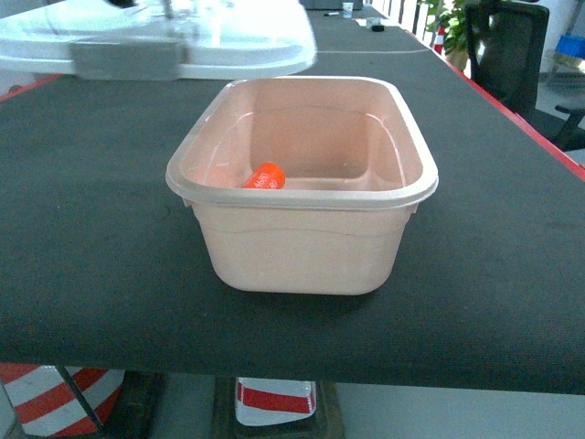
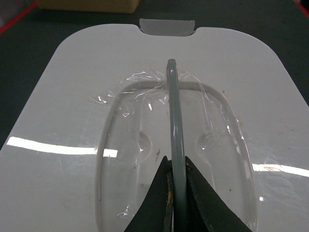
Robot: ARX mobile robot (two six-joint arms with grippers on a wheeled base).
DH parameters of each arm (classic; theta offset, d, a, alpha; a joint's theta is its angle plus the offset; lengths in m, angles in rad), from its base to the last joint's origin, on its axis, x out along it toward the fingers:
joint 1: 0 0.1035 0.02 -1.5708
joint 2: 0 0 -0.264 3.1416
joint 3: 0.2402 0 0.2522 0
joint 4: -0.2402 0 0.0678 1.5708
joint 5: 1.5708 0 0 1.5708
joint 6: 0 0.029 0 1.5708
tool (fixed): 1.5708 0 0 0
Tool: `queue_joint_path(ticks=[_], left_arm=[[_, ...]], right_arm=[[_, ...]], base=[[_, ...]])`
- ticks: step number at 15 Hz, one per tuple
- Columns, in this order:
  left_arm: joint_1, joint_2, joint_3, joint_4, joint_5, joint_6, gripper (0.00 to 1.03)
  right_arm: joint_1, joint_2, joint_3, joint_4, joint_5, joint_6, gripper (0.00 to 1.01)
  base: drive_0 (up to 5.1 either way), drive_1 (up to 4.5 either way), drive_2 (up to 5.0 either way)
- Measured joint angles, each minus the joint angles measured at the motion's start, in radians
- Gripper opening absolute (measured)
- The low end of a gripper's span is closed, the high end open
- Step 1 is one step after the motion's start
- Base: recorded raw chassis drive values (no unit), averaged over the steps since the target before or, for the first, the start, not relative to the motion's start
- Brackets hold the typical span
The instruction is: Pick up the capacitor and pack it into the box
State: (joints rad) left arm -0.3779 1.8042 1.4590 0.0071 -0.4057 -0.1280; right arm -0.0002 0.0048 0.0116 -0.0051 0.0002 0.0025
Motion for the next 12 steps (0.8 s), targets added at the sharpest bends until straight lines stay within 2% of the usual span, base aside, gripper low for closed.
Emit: queue_joint_path(ticks=[3,5,8,12], left_arm=[[-0.153,0.098,0.110,-0.031,-0.065,-0.028,0.02],[-0.199,0.157,0.141,-0.037,-0.079,-0.031,0.02],[-0.200,0.209,0.155,-0.037,-0.117,-0.050,0.02],[-0.191,0.261,0.163,-0.023,-0.122,-0.054,0.02]], right_arm=[[0.000,0.000,0.000,0.000,0.000,0.000,0.98],[0.000,0.000,0.000,0.000,0.000,0.000,0.98],[0.000,0.000,0.000,0.000,0.000,0.000,0.98],[0.000,0.000,0.000,0.000,0.000,0.000,0.98]], base=[[0.0,0.00,0.0],[0.0,0.00,0.0],[0.0,0.00,0.0],[0.0,0.00,0.0]])
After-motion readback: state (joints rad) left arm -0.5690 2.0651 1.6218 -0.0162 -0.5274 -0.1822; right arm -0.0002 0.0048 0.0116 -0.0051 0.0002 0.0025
